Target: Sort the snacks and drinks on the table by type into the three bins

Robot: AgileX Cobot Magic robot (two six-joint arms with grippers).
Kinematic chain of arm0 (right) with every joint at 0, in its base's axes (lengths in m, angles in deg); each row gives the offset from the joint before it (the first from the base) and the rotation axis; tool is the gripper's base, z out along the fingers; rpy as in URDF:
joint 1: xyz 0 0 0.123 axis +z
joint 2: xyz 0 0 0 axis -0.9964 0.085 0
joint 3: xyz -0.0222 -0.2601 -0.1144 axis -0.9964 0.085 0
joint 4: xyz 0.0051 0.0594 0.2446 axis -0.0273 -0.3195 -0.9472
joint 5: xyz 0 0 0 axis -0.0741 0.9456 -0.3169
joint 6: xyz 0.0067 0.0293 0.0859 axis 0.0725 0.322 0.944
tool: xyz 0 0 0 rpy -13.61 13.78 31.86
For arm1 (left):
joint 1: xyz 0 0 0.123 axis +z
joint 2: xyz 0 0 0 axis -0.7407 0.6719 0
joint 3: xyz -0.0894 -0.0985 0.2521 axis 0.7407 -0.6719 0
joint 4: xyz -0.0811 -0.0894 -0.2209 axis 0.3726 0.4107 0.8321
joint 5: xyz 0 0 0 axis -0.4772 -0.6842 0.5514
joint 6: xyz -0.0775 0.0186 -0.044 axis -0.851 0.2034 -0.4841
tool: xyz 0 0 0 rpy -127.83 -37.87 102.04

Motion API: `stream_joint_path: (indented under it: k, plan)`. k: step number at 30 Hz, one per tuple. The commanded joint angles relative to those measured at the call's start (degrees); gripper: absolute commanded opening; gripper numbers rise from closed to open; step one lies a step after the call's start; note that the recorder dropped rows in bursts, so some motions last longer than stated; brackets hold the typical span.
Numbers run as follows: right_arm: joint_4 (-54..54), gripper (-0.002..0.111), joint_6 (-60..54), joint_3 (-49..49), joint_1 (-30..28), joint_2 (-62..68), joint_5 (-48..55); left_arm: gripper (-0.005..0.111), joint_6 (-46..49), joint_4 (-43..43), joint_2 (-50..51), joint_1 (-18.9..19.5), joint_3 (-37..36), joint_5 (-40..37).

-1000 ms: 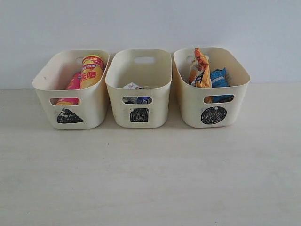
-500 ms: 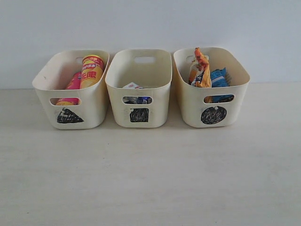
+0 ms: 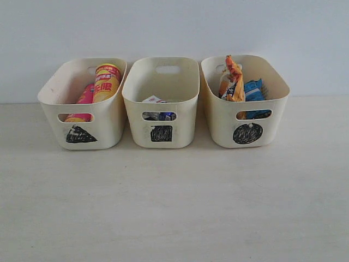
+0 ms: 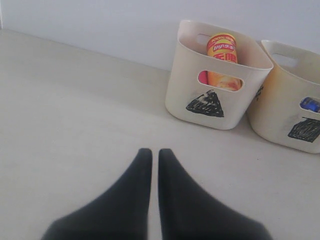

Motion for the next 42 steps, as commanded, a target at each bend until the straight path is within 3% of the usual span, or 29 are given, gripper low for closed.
stream_joint_path:
  k: [1, 8, 42]
  plan:
    - [7.2, 0.001, 6.8, 0.0, -0.2, -0.3, -0.5, 0.004, 0.3, -0.3, -0.1, 0.1, -0.2, 0.0]
    - [10.3, 0.001, 7.4, 0.0, 5.9, -0.3, 0.1, 0.004, 0.3, -0.3, -0.1, 0.1, -0.2, 0.0]
    - [10.0, 0.001, 7.5, 0.0, 6.0, -0.3, 0.1, 0.004, 0.3, -0.3, -0.1, 0.1, -0.2, 0.0]
